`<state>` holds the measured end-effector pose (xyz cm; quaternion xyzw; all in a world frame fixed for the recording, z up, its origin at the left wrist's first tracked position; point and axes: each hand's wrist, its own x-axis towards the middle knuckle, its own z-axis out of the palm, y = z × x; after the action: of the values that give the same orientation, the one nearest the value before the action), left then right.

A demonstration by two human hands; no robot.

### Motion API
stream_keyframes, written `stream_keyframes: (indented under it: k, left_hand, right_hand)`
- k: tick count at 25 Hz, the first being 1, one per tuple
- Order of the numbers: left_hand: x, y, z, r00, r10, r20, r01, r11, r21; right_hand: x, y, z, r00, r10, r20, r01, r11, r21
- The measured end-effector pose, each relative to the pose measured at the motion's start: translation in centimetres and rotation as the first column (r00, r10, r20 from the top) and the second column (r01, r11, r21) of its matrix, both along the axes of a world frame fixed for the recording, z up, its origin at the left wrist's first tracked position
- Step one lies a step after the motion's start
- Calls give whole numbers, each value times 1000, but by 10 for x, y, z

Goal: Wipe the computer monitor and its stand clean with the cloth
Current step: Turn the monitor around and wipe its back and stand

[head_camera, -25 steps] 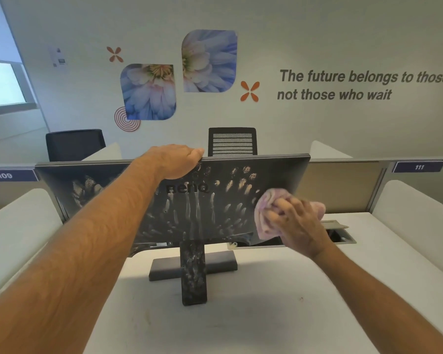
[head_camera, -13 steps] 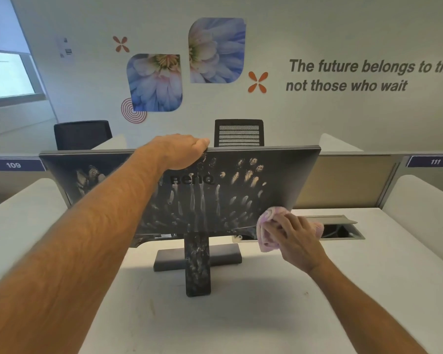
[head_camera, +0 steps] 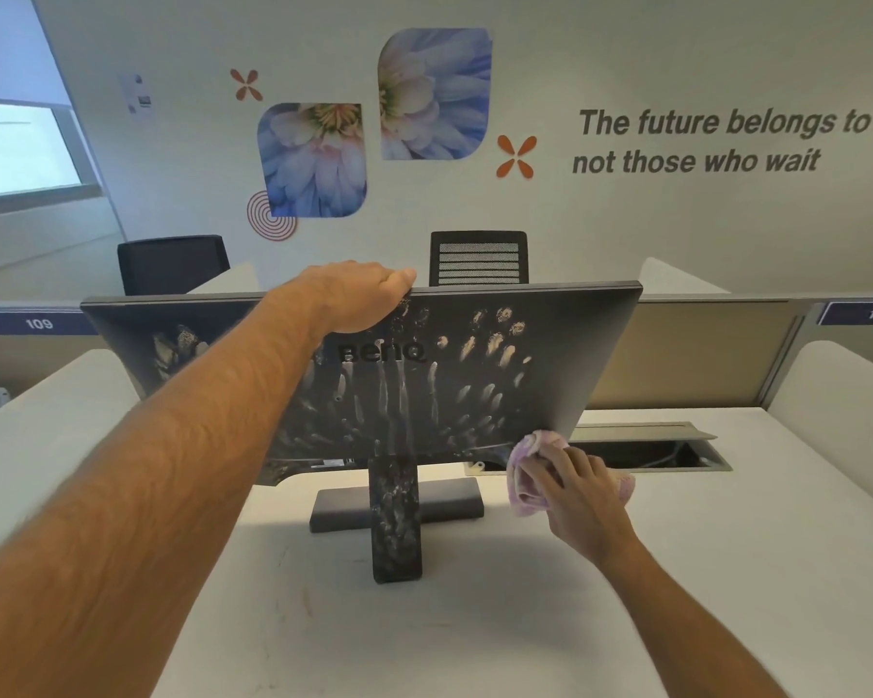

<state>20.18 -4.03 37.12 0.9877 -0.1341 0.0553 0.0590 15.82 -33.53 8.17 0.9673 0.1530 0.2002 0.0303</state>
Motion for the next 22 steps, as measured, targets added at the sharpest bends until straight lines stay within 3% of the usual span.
stream_keyframes:
  k: [4, 7, 11, 14, 18, 22]
  left_hand:
    - [0, -2, 1, 1000, -3, 5, 3, 1000, 6]
    - [0, -2, 1, 1000, -12, -3, 12, 1000, 11]
    - [1, 0, 1, 1000, -8, 0, 8, 1000, 18]
    - [3, 1, -1, 1000, -14, -8, 15, 999, 35]
    - [4, 3, -1, 1000, -13, 4, 13, 1000, 14]
    - [1, 2, 0, 1000, -10, 14, 10, 1000, 17]
  right_hand:
    - [3, 9, -1, 988, -97, -120, 87, 992, -87]
    - [-3, 13, -11, 978, -75, -194, 37, 981, -190]
    - [-7, 35, -21, 994, 107, -28, -111, 943, -314]
    - [3, 44, -14, 996, 38, 83, -13, 956, -292]
    - [7, 54, -17, 999, -32, 16, 35, 965, -260]
    - [8, 56, -13, 998, -23, 55, 32, 985, -169]
